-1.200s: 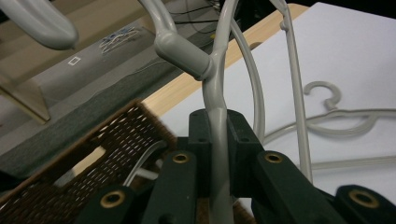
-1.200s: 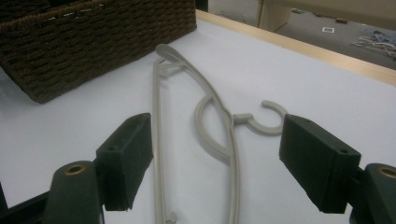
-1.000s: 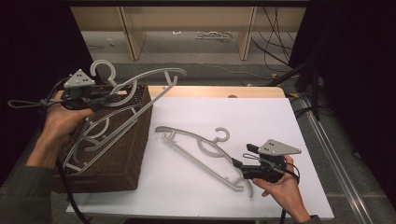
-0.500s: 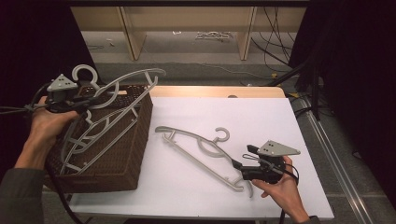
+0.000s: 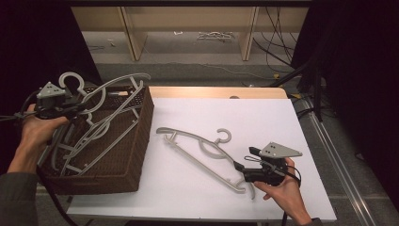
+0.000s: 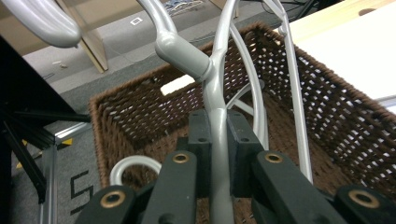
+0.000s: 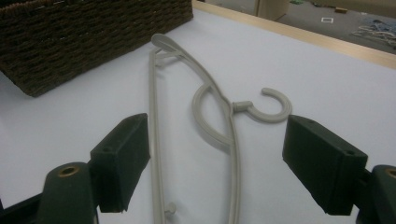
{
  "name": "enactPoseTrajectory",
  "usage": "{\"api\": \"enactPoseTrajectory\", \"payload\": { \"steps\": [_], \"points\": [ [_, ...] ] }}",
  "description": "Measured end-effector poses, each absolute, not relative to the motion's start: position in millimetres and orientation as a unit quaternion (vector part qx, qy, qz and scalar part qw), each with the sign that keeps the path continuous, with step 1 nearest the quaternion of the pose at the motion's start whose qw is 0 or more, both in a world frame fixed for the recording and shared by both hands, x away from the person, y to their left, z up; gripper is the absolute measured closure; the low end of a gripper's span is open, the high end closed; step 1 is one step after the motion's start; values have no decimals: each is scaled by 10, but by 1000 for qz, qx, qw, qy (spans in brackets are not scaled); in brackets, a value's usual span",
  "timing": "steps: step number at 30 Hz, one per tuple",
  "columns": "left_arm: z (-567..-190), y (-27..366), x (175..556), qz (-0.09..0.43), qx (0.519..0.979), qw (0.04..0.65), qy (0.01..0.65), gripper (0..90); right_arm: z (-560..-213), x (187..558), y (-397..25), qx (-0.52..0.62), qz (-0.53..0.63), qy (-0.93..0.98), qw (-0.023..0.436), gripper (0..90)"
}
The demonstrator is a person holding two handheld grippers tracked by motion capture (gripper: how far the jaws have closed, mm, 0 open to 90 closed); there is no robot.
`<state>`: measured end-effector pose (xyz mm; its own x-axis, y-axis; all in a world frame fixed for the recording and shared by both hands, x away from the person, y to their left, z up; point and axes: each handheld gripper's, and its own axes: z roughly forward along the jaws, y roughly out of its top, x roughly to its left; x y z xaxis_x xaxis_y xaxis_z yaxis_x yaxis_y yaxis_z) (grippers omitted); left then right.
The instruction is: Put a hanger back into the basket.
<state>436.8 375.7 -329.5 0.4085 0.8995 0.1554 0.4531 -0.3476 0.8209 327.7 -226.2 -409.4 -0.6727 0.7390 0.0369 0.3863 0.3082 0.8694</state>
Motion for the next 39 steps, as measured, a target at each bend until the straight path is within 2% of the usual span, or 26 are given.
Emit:
{"api": "enactPoseTrajectory", "payload": {
  "steps": [16,18,26,35,39],
  "points": [
    [-3494,3970,4288,302,759,349,460,822,-4129,3286,-2281,365,469,784,181,242],
    [-3527,3994,4279,296,776,328,449,822,-4130,3288,-2283,363,469,784,185,242],
    [-3709,3960,4330,281,793,302,448,822,-4136,3286,-2293,364,461,788,184,242],
    [-3937,3902,4426,261,800,296,452,819,-4139,3281,-2293,368,461,787,179,242],
    [-4001,3929,4429,252,806,272,461,813,-4146,3287,-2293,365,462,787,181,242]
  ]
}}
